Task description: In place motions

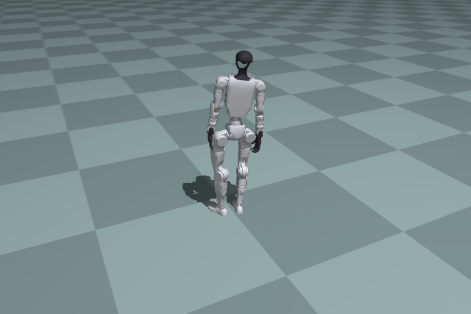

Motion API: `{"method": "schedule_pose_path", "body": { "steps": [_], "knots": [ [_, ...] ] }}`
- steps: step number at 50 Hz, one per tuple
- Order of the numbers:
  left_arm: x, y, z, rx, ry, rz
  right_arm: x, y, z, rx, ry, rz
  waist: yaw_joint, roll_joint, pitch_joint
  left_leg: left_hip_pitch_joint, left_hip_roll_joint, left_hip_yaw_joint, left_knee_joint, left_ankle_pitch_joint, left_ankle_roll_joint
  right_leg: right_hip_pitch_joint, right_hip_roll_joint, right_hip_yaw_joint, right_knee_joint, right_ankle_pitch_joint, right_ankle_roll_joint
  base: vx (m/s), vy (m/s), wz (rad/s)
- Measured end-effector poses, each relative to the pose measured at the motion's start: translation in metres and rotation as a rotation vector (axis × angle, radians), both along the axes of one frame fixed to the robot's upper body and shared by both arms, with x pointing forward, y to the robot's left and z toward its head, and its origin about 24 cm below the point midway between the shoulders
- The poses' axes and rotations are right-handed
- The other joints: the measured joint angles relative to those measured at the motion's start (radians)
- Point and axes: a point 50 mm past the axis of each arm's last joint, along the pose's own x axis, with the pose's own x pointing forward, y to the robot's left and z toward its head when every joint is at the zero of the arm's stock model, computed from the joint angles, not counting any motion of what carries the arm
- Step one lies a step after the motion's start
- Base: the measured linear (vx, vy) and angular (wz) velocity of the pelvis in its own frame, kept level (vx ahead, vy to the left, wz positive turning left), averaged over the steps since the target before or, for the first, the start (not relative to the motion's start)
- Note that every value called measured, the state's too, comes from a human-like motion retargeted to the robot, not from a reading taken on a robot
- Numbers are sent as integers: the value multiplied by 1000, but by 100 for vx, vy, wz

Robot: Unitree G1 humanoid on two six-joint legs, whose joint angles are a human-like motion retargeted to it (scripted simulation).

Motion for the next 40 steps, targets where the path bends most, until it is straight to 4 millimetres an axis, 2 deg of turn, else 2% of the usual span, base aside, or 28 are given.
{"method": "schedule_pose_path", "body": {
  "steps": [8, 22, 32, 40],
  "knots": [
    [7, 8, 1, 6, -22, 10, 12, 9, -2, 29, -34, 37, 0, -15, -2, 11, -2, 17, 5, -14, 8, 8, -2, 4, 0, 9, 13, 9, -10, -9],
    [-14, 5, 1, 11, 41, 74, 40, 2, 0, 16, -117, 61, 21, -48, -9, 21, -23, 17, 4, -28, 17, 19, -21, 7, 0, 18, 34, 5, -4, 1],
    [-30, 7, 2, 26, 94, 75, 35, -5, 1, -3, -99, 38, 29, -51, -8, 20, -34, 10, 6, -34, 25, 24, -30, 3, 0, 21, 44, 4, 0, 3],
    [-31, 9, 2, 24, 90, 75, 29, -7, 1, -6, -82, 31, 30, -49, -5, 17, -44, 2, 6, -35, 32, 23, -35, 8, 5, 28, 50, 1, 0, 1]
  ]
}}
